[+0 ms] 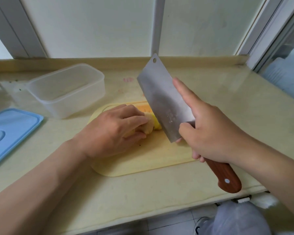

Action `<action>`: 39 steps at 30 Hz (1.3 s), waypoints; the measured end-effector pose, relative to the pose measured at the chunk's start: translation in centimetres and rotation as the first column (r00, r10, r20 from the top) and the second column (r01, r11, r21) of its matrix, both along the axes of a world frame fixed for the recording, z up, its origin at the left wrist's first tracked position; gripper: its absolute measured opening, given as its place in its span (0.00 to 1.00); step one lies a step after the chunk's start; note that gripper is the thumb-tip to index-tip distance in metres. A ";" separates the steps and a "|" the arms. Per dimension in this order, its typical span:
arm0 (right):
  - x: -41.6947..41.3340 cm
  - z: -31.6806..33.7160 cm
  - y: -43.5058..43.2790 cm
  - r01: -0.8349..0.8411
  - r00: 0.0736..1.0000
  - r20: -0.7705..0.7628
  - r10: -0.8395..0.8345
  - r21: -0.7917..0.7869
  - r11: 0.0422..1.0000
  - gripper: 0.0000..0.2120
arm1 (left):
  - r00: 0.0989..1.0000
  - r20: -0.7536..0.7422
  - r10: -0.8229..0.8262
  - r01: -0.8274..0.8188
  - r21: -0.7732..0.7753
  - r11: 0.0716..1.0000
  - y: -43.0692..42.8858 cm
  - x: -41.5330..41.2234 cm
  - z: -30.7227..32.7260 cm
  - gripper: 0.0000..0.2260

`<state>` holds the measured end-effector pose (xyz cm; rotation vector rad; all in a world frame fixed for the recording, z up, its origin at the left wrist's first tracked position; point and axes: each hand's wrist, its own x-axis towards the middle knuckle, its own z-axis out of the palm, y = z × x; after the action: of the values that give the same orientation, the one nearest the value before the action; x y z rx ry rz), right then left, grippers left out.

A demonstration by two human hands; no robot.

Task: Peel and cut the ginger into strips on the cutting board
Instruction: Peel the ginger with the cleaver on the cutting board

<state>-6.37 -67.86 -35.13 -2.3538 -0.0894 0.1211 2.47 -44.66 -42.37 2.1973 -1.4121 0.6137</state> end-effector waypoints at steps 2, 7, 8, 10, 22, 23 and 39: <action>0.0 -0.1 0.1 -0.003 1.000 0.012 0.003 0.014 1.000 0.47 | 1.000 0.010 0.016 -0.016 0.005 1.000 0.1 0.0 -0.1 0.13; 0.0 -0.3 0.5 -0.020 1.000 0.009 0.020 0.037 0.999 0.47 | 0.999 0.043 0.007 -0.007 0.016 1.000 0.0 0.2 -0.2 0.12; 0.0 -0.4 0.5 -0.024 1.000 0.010 0.024 0.032 0.999 0.47 | 0.999 0.047 -0.001 0.000 0.016 1.000 -0.1 0.2 -0.1 0.12; 0.1 -0.4 0.6 -0.031 0.999 0.014 0.031 0.015 0.999 0.47 | 0.999 0.052 -0.010 0.009 0.014 1.000 -0.1 0.2 -0.1 0.11; -1.8 0.1 -0.1 -0.093 0.996 -0.022 0.091 -0.133 0.987 0.46 | 1.000 0.003 -0.003 0.003 0.014 1.000 0.0 -0.1 0.2 0.09; -2.0 0.1 -0.2 -0.104 0.995 -0.024 0.101 -0.159 0.982 0.46 | 1.000 0.000 -0.002 0.002 0.017 1.000 -0.1 -0.1 0.2 0.10; 3.6 1.2 2.5 -0.191 0.965 -0.225 0.135 -0.251 0.949 0.45 | 0.998 0.062 -0.009 0.007 0.041 0.999 -0.1 0.0 -0.1 0.11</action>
<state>-2.78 -65.39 -33.95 -2.5883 -0.1780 0.4854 2.49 -44.74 -42.43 2.2207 -1.4764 0.6609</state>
